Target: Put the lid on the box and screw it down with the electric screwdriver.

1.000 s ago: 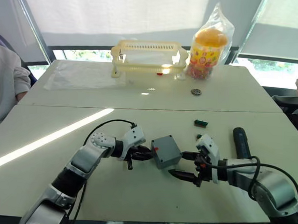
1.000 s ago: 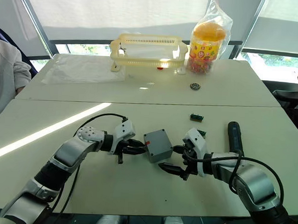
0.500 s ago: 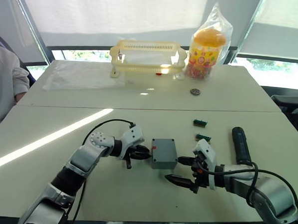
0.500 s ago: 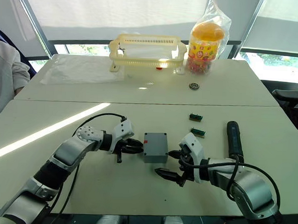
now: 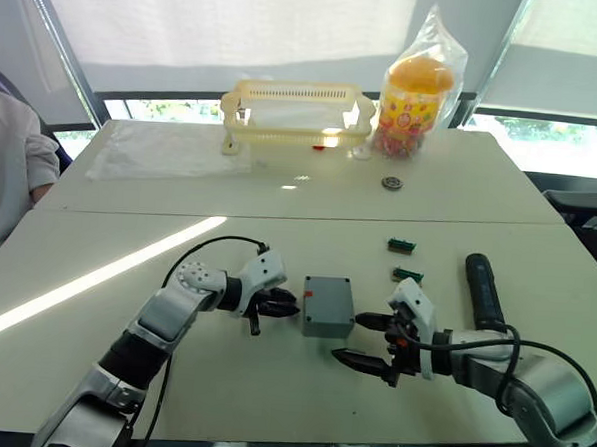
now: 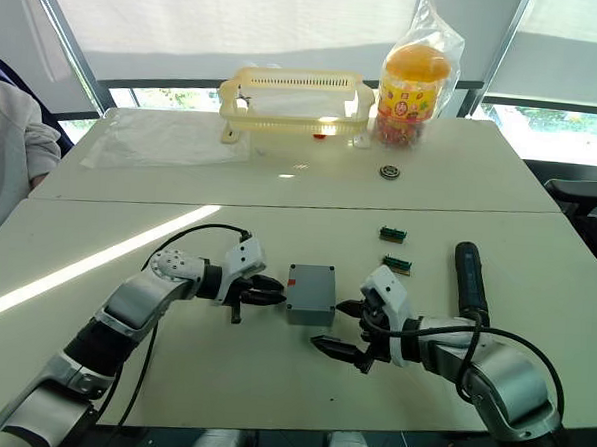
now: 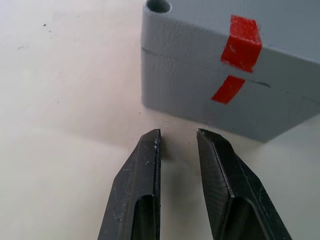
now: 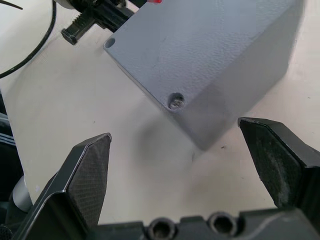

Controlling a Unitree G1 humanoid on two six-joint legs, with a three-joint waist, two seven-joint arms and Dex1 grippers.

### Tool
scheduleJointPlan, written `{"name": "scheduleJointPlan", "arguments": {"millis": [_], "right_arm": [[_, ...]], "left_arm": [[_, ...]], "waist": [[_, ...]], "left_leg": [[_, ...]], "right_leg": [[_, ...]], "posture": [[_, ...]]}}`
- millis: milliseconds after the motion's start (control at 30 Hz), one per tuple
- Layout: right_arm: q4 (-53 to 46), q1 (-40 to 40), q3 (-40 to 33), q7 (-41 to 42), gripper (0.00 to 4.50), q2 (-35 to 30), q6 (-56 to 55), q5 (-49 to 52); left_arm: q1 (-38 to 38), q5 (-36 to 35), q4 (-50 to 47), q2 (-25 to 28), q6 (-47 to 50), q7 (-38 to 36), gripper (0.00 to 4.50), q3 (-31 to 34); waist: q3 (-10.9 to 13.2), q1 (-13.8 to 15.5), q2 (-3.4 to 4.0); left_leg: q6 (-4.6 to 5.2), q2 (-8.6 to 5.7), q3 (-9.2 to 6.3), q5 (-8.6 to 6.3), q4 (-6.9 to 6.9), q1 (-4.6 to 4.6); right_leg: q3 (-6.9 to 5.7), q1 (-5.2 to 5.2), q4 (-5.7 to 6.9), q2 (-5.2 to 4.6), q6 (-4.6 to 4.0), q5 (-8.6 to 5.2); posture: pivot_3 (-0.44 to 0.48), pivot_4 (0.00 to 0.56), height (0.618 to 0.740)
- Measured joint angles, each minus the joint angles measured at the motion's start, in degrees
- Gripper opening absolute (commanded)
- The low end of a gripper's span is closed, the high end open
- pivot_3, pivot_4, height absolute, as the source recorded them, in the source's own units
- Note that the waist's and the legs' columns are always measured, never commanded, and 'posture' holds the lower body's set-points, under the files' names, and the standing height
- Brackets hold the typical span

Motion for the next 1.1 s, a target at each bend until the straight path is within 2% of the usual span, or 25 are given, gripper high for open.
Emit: {"name": "scheduleJointPlan", "arguments": {"millis": [200, 433, 467, 500, 600, 800, 1100], "right_arm": [[2.5, -1.4, -10.4, -0.1, 4.44, -2.1, -0.2, 2.2], [15.3, -9.4, -9.8, -5.1, 4.44, 2.7, -9.5, -5.4], [17.3, -9.9, -9.0, -5.5, 3.93, 3.1, -11.3, -7.1], [19.7, -10.5, -7.8, -5.8, 3.63, 3.6, -13.4, -9.0], [26.1, -11.4, -5.3, -6.2, 2.09, 5.5, -18.4, -13.4], [29.0, -11.6, -5.2, -6.2, 2.09, 7.6, -22.9, -15.6], [29.0, -10.8, -5.4, -6.3, 2.09, 9.1, -24.0, -16.4]], "left_arm": [[-0.3, -5.3, -5.6, 5.3, 3.2, -3.2, 1.13, 5.3], [-3.9, -10.0, -12.0, 7.2, 6.0, -5.6, 1.13, 6.9], [-4.1, -10.2, -12.4, 7.4, 6.1, -5.5, 1.13, 6.9], [-4.2, -10.3, -13.0, 7.4, 6.5, -5.4, 1.13, 6.8], [-5.3, -10.8, -14.5, 6.5, 7.1, -4.9, 1.13, 6.1], [-5.5, -11.7, -16.3, 6.4, 8.8, -3.7, 1.13, 5.9], [-5.3, -12.3, -16.3, 6.7, 9.3, -3.1, 1.13, 5.7]], "waist": [[0.0, 0.0, 0.0], [0.0, -0.1, 0.01], [0.0, -0.1, 0.01], [0.0, -0.1, 0.01], [0.0, -0.1, 0.01], [0.0, -0.2, 0.03], [0.0, -0.1, 0.03]], "left_leg": [[0.0, 0.01, 0.01, 0.0, 0.01, 0.0], [0.0, 0.0, 0.06, 0.0, 0.05, 0.0], [0.0, 0.0, 0.05, 0.0, 0.05, 0.0], [0.0, 0.0, 0.05, 0.0, 0.05, 0.0], [0.0, -0.01, 0.05, 0.0, 0.05, -0.01], [0.0, -0.01, 0.06, 0.0, 0.05, 0.01], [0.0, -0.01, 0.06, 0.0, 0.07, 0.01]], "right_leg": [[0.0, 0.01, 0.0, -0.01, 0.0, 0.0], [0.04, 0.0, 0.0, 0.0, 0.0, 0.0], [0.03, 0.0, 0.0, 0.0, 0.0, 0.0], [0.03, 0.0, 0.0, 0.0, 0.0, 0.0], [0.04, 0.0, 0.01, 0.0, 0.0, 0.0], [0.06, -0.03, 0.11, 0.01, 0.01, 0.0], [0.07, -0.03, 0.15, 0.0, 0.01, 0.0]], "posture": [[0.0, 0.15, 0.74], [0.0, 0.15, 0.74], [0.0, 0.15, 0.74], [0.0, 0.15, 0.74], [0.0, 0.15, 0.74], [0.0, 0.15, 0.74], [0.0, 0.15, 0.74]]}}
